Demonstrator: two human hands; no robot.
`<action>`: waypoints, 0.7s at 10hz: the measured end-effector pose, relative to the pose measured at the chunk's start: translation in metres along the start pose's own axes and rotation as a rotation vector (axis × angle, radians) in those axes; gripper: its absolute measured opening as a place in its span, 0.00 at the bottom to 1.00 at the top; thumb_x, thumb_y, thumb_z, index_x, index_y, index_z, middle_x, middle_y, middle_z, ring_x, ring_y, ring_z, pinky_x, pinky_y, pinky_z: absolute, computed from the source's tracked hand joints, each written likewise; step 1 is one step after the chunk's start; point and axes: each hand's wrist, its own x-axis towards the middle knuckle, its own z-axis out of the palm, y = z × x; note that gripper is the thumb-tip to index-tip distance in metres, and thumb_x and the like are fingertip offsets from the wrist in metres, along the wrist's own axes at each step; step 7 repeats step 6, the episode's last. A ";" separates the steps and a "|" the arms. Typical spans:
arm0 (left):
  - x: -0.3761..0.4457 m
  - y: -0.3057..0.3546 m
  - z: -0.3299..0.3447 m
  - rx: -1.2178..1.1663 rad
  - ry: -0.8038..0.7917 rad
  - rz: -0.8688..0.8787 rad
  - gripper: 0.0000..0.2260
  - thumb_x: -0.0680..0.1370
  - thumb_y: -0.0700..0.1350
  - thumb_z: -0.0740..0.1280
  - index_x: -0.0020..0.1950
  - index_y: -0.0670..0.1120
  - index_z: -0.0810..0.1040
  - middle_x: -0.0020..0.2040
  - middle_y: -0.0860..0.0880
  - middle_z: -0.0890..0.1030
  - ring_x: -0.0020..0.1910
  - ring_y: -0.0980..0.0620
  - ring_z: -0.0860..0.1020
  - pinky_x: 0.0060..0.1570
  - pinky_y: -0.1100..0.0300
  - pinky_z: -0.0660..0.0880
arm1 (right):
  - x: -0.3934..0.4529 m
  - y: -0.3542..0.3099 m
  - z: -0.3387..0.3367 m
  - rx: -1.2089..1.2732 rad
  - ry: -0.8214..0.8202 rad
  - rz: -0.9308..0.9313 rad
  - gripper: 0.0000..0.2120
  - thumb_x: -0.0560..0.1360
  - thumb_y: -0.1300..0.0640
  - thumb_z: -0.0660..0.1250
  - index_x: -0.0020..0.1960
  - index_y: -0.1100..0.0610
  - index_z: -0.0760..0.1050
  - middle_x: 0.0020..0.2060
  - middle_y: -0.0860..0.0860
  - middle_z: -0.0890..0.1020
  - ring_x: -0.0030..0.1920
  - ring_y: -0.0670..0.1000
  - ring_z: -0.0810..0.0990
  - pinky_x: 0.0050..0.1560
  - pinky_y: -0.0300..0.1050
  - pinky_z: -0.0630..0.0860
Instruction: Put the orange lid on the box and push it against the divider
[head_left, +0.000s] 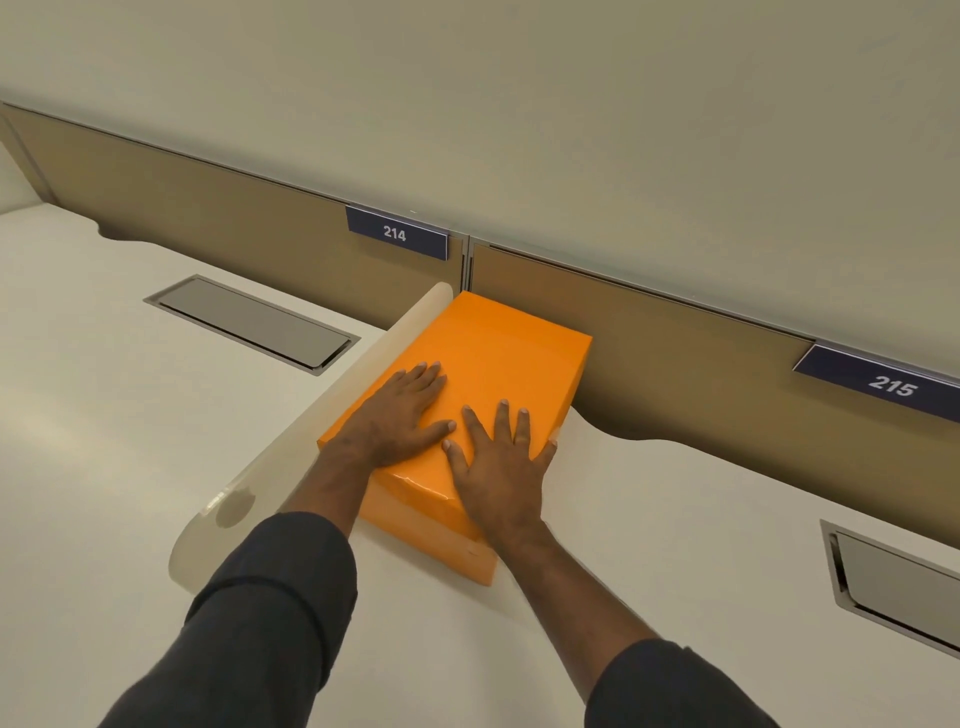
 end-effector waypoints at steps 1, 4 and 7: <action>0.000 0.000 0.002 0.016 0.013 0.005 0.36 0.80 0.65 0.55 0.82 0.48 0.48 0.83 0.49 0.49 0.82 0.49 0.47 0.78 0.53 0.43 | -0.001 0.001 0.001 0.001 0.006 0.001 0.31 0.80 0.32 0.45 0.80 0.40 0.48 0.82 0.53 0.49 0.81 0.61 0.43 0.74 0.74 0.42; -0.010 0.022 -0.010 0.261 0.083 0.017 0.35 0.81 0.65 0.51 0.81 0.45 0.53 0.83 0.45 0.52 0.82 0.47 0.50 0.81 0.47 0.45 | -0.003 0.005 -0.011 0.007 -0.046 -0.007 0.33 0.79 0.31 0.45 0.81 0.41 0.48 0.82 0.54 0.48 0.81 0.61 0.43 0.74 0.75 0.43; -0.023 0.047 -0.029 0.239 0.210 -0.031 0.33 0.82 0.62 0.53 0.81 0.43 0.53 0.83 0.43 0.51 0.82 0.46 0.48 0.81 0.48 0.45 | -0.004 0.025 -0.039 0.004 0.092 -0.045 0.35 0.80 0.32 0.47 0.81 0.48 0.49 0.82 0.57 0.51 0.81 0.61 0.47 0.76 0.70 0.43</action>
